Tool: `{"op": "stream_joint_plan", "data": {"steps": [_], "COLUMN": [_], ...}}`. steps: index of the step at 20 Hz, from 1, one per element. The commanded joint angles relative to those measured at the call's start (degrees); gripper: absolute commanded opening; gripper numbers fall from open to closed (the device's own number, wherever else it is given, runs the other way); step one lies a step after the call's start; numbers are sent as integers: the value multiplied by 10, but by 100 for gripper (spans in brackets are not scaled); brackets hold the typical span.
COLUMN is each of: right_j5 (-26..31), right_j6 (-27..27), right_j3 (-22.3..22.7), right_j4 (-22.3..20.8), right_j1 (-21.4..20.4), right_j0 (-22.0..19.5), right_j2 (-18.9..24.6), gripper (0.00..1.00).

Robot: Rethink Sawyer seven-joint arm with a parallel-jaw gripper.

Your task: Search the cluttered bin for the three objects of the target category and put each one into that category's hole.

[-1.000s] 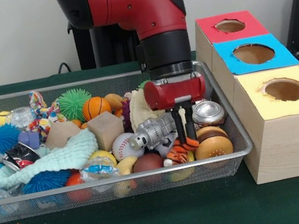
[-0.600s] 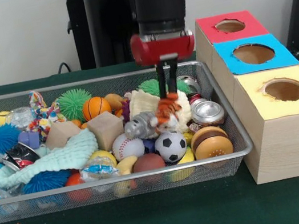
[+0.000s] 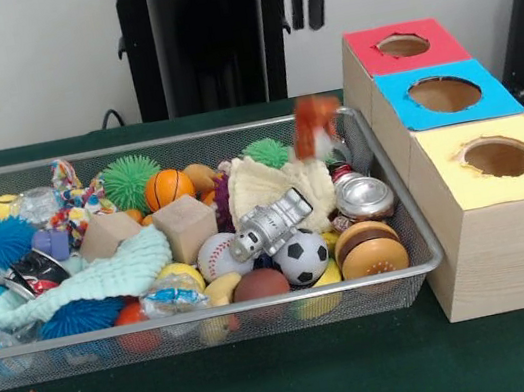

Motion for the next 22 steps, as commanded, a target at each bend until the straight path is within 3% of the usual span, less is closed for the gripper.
{"op": "stream_joint_plan", "data": {"steps": [1,9,12,14,15,18,22], "right_j5": [-17,15,-32,-70,-78,-117,-198], "right_j6": [154,212,200,173,155,131,95], "right_j3": [156,160,150,136,128,124,119], "right_j4": [75,85,67,33,17,-10,-35], "right_j1": [-74,-73,-50,-39,-32,-26,8], "right_j0": [40,139,152,151,149,134,77], "right_j2": [-3,-86,-97,-103,-104,-102,-69], "gripper": [0,0,0,0,100,100,100]}}
